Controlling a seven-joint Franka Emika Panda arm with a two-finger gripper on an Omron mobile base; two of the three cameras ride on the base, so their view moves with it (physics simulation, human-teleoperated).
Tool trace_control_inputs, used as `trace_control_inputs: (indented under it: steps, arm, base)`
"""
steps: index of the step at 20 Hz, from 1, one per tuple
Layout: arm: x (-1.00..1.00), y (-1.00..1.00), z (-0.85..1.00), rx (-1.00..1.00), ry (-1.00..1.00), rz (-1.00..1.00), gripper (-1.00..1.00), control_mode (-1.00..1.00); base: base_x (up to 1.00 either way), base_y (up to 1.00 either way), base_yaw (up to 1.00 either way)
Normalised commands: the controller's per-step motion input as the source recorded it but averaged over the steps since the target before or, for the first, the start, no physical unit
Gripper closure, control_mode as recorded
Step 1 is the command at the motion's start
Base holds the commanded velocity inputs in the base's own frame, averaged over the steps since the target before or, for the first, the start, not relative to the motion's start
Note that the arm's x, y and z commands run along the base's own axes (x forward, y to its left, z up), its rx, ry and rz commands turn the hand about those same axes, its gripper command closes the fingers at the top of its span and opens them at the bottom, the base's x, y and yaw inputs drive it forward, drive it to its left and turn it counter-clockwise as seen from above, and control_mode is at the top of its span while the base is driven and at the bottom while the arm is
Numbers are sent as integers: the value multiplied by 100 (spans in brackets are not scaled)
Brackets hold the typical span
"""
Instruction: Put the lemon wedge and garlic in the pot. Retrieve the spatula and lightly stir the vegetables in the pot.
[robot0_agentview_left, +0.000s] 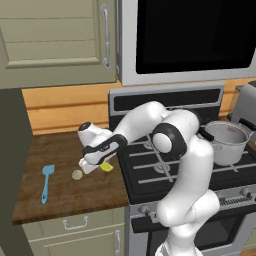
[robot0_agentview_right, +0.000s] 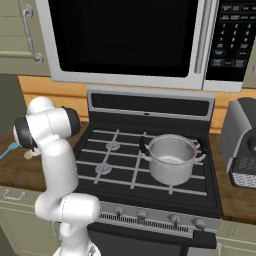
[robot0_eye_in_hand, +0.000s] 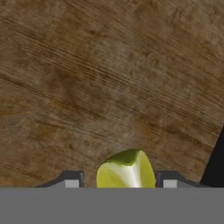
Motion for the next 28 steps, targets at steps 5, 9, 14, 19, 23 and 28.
trace_control_inputs:
  steps: [5, 9, 14, 19, 23, 28]
  arm:
    - [-31, -14, -7, 0, 0, -3, 100, -100]
    - [-74, -21, 21, 0, -12, -3, 100, -100]
    - [-85, -36, 93, 3, -30, -6, 100, -100]
    - [-26, -86, 100, 14, -13, -22, 100, -100]
    - [-24, -100, 100, 12, -8, -28, 100, -100]
    - [-17, -100, 84, 14, -3, -25, 100, -100]
  base:
    - [0, 0, 0]
    - [0, 0, 0]
    - [0, 0, 0]
    - [0, 0, 0]
    - [0, 0, 0]
    - [0, 0, 0]
